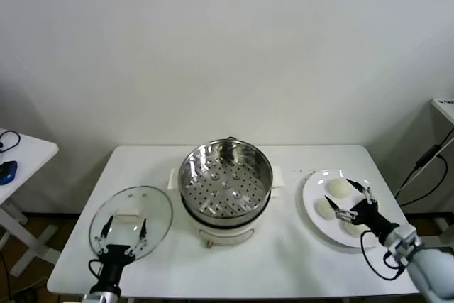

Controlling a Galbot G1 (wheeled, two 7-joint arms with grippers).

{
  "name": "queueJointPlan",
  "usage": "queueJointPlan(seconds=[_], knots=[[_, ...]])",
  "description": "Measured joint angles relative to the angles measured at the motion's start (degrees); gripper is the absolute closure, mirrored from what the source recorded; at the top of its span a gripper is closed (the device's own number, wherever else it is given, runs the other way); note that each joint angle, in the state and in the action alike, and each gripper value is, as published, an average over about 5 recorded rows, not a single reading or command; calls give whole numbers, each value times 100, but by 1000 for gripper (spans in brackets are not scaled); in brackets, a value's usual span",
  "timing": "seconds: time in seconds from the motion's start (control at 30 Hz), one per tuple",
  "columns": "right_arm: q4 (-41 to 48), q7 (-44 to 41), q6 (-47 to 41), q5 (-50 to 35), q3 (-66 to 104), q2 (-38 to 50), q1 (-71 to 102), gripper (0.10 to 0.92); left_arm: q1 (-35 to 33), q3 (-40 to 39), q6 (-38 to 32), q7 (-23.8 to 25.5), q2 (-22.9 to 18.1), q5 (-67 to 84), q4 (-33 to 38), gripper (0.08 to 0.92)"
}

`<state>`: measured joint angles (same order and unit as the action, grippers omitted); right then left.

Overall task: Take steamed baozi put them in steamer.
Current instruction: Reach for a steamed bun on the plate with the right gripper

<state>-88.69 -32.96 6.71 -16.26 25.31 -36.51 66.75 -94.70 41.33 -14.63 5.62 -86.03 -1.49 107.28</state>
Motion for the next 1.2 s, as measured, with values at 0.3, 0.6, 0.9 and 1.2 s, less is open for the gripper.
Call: queueJointPlan(seconds=[0.3, 0.6, 0.9, 1.2], knots=[[1483, -1769, 222, 511, -2497, 605, -2980, 203, 14, -24, 53, 5, -11, 148, -6, 177], [3045, -3206, 444, 1322, -4858, 296, -5691, 203, 15, 13, 152, 5, 39, 267, 65, 177], [4130, -3839, 576, 2165, -6010, -330, -6845, 203, 35, 17, 226, 9, 75, 296, 95, 177], [4893, -3867, 728, 2808, -6219, -973, -7029, 203, 4, 93, 260, 11, 107, 310, 133, 177]])
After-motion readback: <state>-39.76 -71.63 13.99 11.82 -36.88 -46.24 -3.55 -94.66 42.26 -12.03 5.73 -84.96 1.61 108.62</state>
